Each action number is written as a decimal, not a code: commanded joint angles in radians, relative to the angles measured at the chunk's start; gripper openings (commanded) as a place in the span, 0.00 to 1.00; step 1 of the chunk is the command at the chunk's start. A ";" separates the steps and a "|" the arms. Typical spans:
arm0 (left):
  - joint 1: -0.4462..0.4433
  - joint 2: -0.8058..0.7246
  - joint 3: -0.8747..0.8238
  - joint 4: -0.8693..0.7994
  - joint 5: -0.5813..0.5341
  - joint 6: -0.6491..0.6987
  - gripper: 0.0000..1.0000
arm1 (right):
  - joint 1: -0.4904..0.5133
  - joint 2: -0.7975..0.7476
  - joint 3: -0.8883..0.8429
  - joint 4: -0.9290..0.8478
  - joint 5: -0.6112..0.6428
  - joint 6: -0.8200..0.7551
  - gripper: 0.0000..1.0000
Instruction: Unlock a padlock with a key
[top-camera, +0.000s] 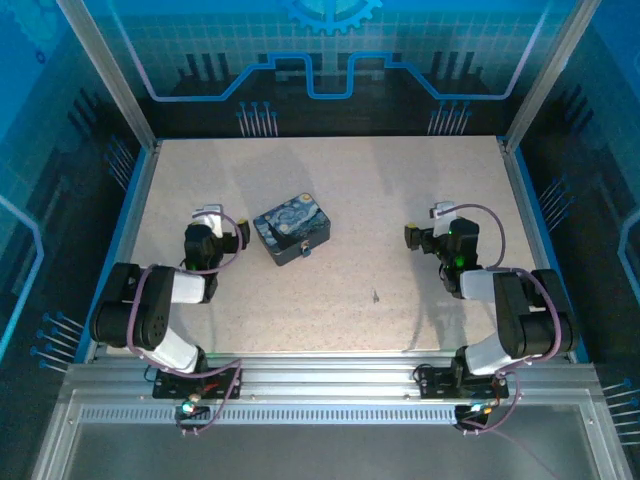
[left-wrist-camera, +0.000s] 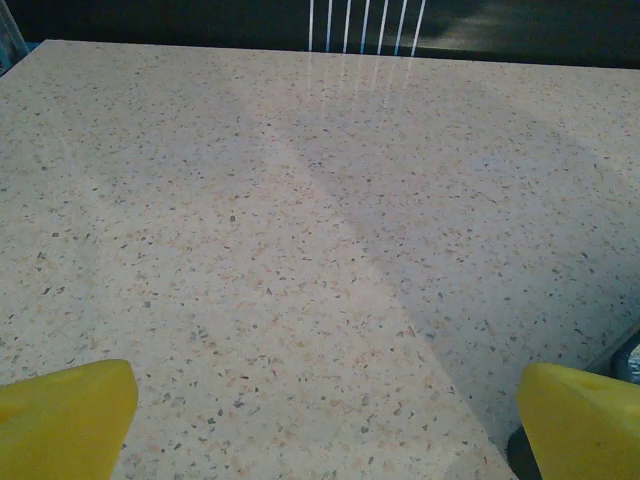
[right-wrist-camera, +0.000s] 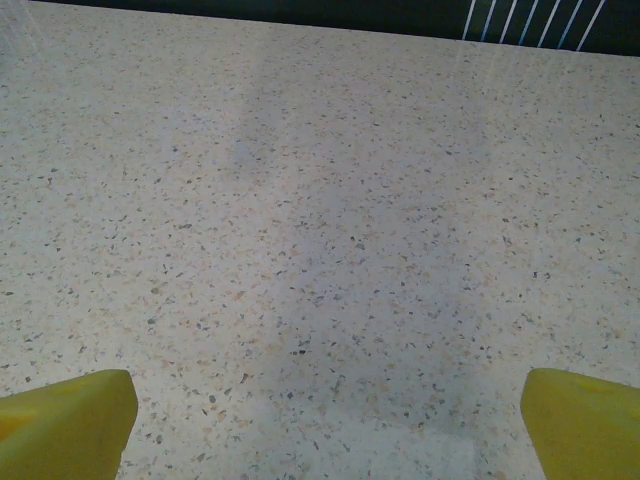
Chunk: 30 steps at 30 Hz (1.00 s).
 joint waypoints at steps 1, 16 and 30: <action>0.005 -0.010 0.008 -0.002 0.023 -0.007 0.99 | 0.004 0.006 0.011 0.014 0.001 -0.009 1.00; 0.005 -0.011 0.010 -0.004 0.024 -0.008 0.99 | 0.002 0.005 0.012 0.013 -0.003 -0.008 1.00; -0.008 -0.193 -0.032 -0.077 -0.002 0.001 0.99 | 0.019 -0.292 0.131 -0.482 0.048 0.147 1.00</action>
